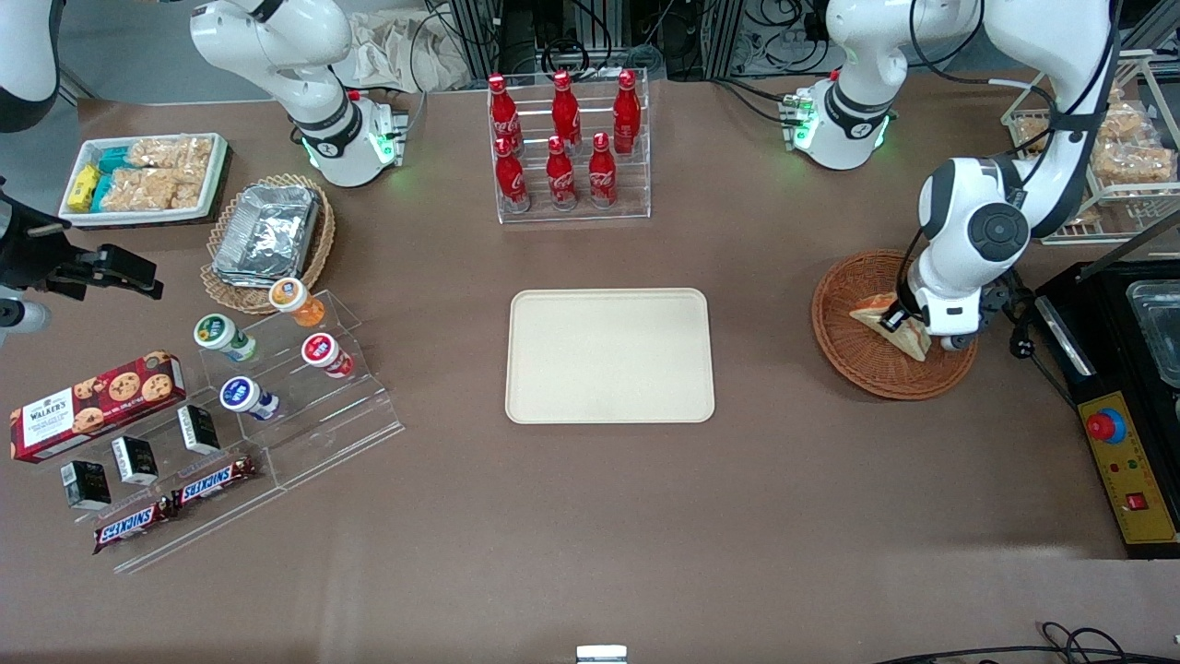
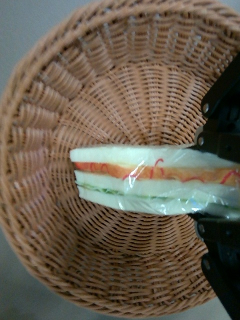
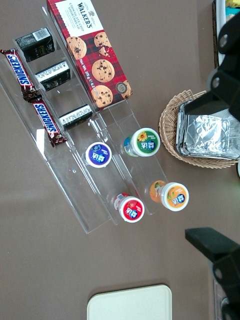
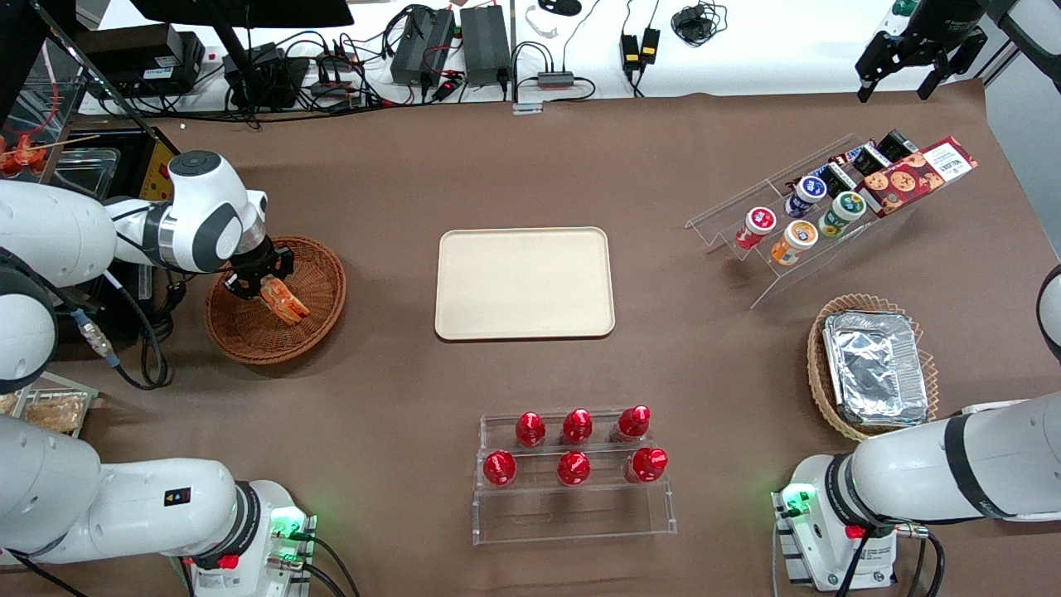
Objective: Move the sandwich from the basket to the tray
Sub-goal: 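Lift the sandwich and carry it over the cream tray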
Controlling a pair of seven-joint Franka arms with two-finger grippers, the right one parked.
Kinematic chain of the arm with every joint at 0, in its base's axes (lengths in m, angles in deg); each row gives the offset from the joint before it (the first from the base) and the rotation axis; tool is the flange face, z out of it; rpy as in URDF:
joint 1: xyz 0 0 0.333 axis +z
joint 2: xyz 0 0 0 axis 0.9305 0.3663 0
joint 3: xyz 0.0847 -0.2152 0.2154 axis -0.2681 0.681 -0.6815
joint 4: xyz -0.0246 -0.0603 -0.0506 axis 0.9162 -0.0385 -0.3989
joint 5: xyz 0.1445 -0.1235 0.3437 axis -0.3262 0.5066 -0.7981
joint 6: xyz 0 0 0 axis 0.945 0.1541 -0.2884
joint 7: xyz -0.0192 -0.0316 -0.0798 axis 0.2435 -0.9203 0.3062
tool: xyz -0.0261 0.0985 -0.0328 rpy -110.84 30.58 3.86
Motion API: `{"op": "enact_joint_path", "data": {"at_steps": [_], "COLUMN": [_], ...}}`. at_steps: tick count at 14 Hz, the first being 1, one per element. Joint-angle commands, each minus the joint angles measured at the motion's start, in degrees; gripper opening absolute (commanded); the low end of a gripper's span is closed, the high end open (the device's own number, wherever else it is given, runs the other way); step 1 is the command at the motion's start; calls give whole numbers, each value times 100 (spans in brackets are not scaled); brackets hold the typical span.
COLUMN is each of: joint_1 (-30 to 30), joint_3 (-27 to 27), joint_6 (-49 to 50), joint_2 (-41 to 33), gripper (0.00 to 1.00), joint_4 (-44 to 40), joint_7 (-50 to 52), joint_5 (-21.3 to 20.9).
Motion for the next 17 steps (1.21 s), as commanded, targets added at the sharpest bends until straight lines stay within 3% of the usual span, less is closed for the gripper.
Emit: {"op": "enact_joint_path", "data": {"at_steps": [1,4,7,9,12,17], "joint_1": [-34,-349,-1122,-1631,-2414,-3294], "joint_3": [52,183,201,245,263,254], "joint_6": [986,2770,3819,3804,3419,1811], "joint_2": [-859,-1213,-723,-223,858,2081], "gripper": [0,0,0,0,0,0], "joint_4": [-198,-1206,-2779,-3536,-4618,-4674], "joint_7": [-430,-881,-977,-943,-890,-767], "joint_5": [-47,32,470,805,920,789]}}
